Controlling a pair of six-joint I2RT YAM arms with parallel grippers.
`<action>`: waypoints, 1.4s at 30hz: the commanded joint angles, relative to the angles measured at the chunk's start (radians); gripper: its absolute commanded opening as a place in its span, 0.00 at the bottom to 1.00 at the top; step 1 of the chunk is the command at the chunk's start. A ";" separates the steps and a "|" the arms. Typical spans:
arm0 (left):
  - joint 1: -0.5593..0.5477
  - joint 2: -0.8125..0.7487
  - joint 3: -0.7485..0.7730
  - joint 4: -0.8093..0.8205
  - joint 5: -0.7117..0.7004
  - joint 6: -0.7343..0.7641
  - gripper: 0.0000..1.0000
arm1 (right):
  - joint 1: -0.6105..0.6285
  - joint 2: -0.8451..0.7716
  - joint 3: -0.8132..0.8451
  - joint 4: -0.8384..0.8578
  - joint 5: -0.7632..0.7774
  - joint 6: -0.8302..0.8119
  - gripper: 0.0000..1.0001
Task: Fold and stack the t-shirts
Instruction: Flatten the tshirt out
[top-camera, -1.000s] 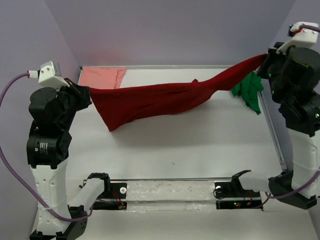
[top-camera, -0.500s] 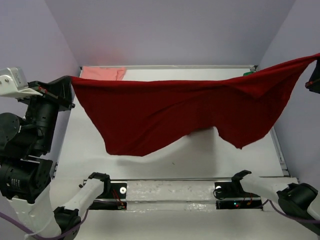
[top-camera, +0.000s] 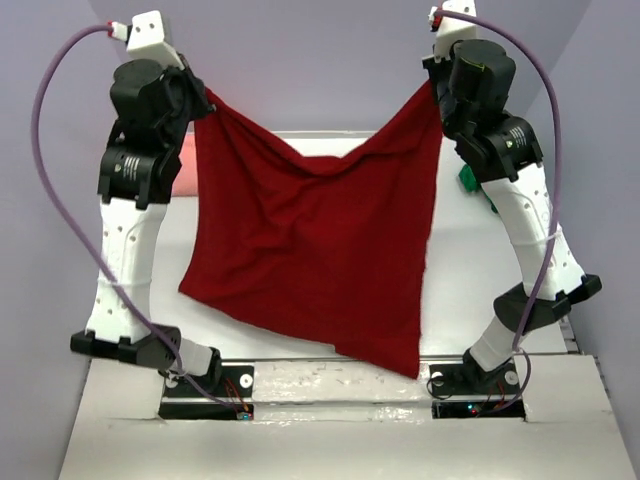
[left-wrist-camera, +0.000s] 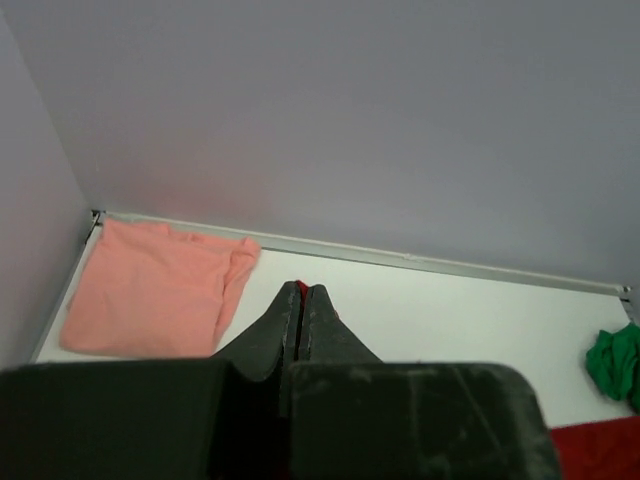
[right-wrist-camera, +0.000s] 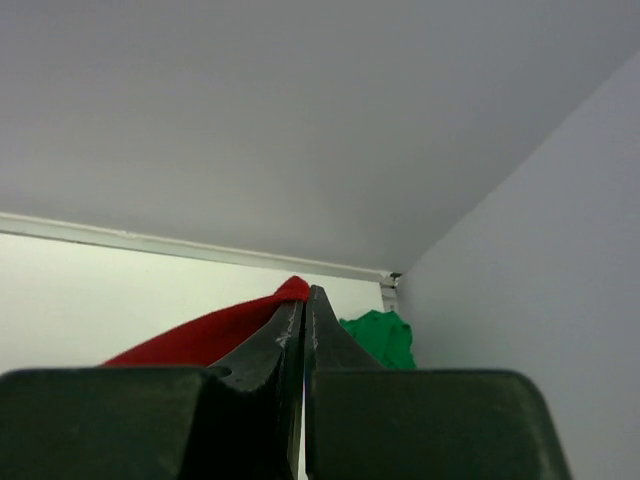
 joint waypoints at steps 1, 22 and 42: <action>-0.037 -0.065 0.186 0.048 -0.050 0.054 0.00 | 0.124 -0.225 -0.034 0.285 0.110 -0.209 0.00; -0.120 -0.492 -0.089 -0.014 -0.184 0.085 0.00 | 0.568 -0.431 -0.332 1.014 0.536 -0.901 0.00; -0.108 -0.075 0.012 0.171 -0.118 0.114 0.00 | 0.114 -0.090 0.008 0.372 0.096 -0.239 0.00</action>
